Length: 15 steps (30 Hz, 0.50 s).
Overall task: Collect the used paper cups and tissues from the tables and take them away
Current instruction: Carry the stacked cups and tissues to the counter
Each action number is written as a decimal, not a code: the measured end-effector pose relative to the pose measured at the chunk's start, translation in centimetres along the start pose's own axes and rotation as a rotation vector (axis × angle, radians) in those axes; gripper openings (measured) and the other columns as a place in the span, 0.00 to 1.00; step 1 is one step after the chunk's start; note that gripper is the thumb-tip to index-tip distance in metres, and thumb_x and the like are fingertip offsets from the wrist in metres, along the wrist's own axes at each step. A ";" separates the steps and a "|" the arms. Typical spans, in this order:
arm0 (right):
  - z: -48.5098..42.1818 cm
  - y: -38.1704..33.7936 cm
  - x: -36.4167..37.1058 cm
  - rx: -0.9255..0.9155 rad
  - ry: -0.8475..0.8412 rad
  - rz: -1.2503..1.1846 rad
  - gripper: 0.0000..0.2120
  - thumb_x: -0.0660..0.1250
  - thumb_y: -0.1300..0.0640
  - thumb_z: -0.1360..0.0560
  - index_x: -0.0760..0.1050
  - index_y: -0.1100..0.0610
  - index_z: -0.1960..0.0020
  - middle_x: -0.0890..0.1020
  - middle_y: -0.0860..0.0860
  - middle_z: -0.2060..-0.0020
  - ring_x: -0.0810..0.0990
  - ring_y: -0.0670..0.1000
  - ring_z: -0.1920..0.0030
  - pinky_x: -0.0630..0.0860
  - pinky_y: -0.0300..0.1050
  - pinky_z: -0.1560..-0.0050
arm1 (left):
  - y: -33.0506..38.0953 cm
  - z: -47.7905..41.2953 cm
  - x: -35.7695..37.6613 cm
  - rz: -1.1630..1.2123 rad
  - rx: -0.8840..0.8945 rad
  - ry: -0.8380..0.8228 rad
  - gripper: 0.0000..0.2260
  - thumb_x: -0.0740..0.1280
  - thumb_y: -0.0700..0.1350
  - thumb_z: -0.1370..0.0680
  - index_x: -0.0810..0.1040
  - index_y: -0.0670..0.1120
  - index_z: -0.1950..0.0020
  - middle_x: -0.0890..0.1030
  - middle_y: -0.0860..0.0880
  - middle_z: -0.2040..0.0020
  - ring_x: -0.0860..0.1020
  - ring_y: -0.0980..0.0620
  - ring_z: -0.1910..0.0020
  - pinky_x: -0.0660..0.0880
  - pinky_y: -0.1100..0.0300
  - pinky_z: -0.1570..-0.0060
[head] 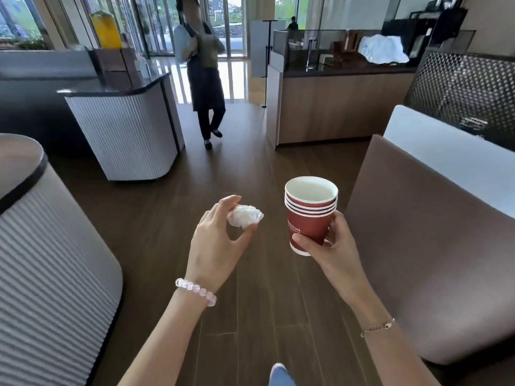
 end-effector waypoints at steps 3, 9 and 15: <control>-7.5 0.9 -0.6 0.000 -0.017 -0.001 0.29 0.76 0.64 0.33 0.69 0.54 0.37 0.80 0.48 0.46 0.80 0.37 0.53 0.75 0.30 0.56 | -0.9 -6.5 3.8 0.001 -0.019 -0.006 0.21 0.73 0.48 0.29 0.74 0.49 0.38 0.79 0.53 0.46 0.76 0.51 0.47 0.73 0.53 0.45; -20.7 3.0 -2.1 0.010 -0.011 -0.002 0.28 0.76 0.64 0.33 0.69 0.55 0.37 0.81 0.49 0.45 0.80 0.42 0.50 0.75 0.32 0.54 | -2.9 -18.1 10.7 -0.002 -0.033 -0.022 0.21 0.73 0.48 0.29 0.74 0.48 0.38 0.79 0.53 0.46 0.76 0.51 0.47 0.73 0.54 0.45; -31.7 5.3 -3.5 0.028 0.045 0.018 0.29 0.76 0.64 0.34 0.69 0.55 0.36 0.81 0.50 0.45 0.80 0.43 0.48 0.75 0.31 0.53 | -5.0 -28.2 16.7 0.040 -0.027 -0.043 0.22 0.73 0.48 0.29 0.73 0.48 0.38 0.79 0.53 0.46 0.76 0.50 0.46 0.74 0.53 0.45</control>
Point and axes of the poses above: each hand's wrist, its own z-axis away from the middle knuckle, its own x-axis out of the palm, y = z × x, the point moved 7 cm from there along -z, towards the middle knuckle
